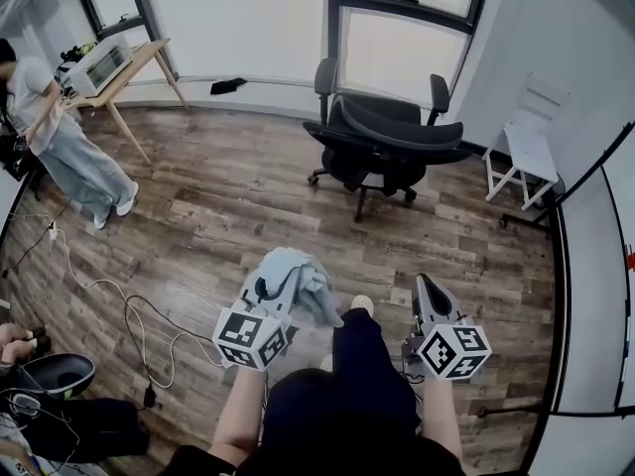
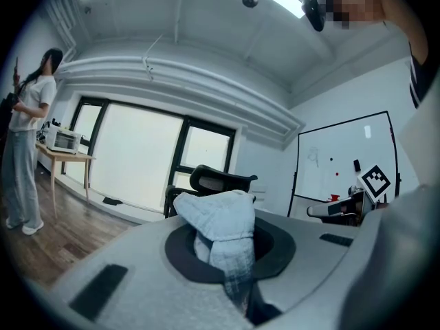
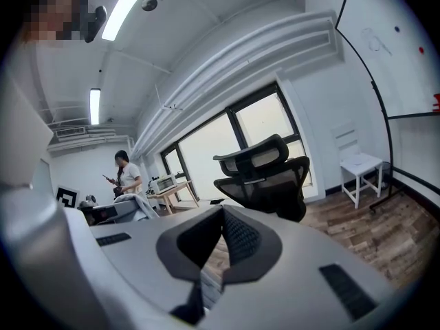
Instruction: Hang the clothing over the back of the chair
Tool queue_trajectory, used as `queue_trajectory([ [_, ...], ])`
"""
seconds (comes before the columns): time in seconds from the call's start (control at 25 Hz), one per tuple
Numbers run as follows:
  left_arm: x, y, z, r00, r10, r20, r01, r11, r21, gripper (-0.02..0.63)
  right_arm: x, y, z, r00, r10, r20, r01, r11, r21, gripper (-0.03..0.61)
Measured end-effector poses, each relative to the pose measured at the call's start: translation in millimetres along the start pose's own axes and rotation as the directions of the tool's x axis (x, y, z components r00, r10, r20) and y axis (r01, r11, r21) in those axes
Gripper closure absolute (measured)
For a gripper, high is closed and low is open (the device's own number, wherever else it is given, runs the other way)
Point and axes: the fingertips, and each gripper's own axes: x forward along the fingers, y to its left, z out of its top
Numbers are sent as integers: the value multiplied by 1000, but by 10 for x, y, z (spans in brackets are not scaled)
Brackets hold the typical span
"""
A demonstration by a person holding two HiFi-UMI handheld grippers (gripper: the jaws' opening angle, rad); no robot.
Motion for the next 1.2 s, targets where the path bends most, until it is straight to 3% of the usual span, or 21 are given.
queue_trajectory([
  [0.64,1041,109,417,999,-44,16,44,998,36,595,801,-407,623,999,41,-5,-41,999,-20,577],
  [1.2,1995,212,835,996,-83,32,78,990,121,595,1541,-807,1202,993,115,-14,-116,990,-81,577],
])
